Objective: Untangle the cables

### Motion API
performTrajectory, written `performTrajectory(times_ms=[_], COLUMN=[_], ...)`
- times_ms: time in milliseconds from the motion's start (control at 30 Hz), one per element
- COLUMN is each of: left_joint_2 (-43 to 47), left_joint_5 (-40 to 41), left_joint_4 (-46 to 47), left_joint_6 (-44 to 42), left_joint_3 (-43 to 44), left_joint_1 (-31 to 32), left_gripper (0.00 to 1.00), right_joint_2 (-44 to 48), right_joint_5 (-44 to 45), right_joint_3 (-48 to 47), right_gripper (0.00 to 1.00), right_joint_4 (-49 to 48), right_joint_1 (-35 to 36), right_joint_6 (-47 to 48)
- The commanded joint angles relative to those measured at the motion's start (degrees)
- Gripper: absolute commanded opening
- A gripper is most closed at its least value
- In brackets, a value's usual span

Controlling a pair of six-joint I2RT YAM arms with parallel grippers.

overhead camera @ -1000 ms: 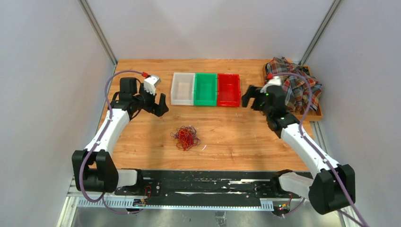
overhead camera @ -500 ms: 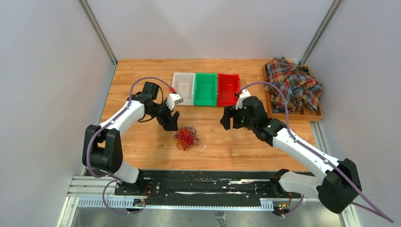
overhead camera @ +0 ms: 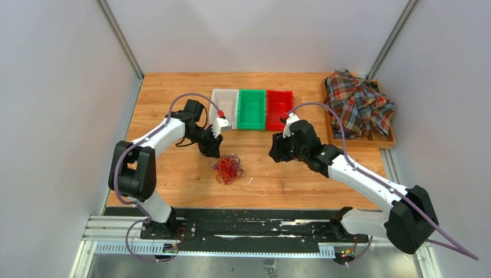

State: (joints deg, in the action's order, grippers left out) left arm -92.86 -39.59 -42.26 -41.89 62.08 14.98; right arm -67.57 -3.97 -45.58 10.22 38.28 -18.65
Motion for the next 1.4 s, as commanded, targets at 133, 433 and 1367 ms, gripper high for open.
performTrajectory(times_ms=[133,433,1367], left_joint_2=[-0.3,-1.3,13.7], left_joint_5=[-1.3,0.1,7.8], left_joint_4=[-2.4,-2.5,-23.2], left_joint_6=[-3.9,-3.8,12.9], left_joint_3=[0.2,0.3,21.1], left_joint_1=[1.2,2.4,8.7], left_gripper=[0.30,0.33,0.01], right_joint_2=[0.8,2.3,2.2], right_joint_5=[-1.3,-2.4,2.1], right_joint_3=[-1.2,-0.6,1.5], right_gripper=[0.48,0.48,0.79], right_joint_4=[0.1,-0.4,-28.1], right_joint_1=[1.1,1.2,15.6], right_joint_6=[0.0,-0.3,5.0])
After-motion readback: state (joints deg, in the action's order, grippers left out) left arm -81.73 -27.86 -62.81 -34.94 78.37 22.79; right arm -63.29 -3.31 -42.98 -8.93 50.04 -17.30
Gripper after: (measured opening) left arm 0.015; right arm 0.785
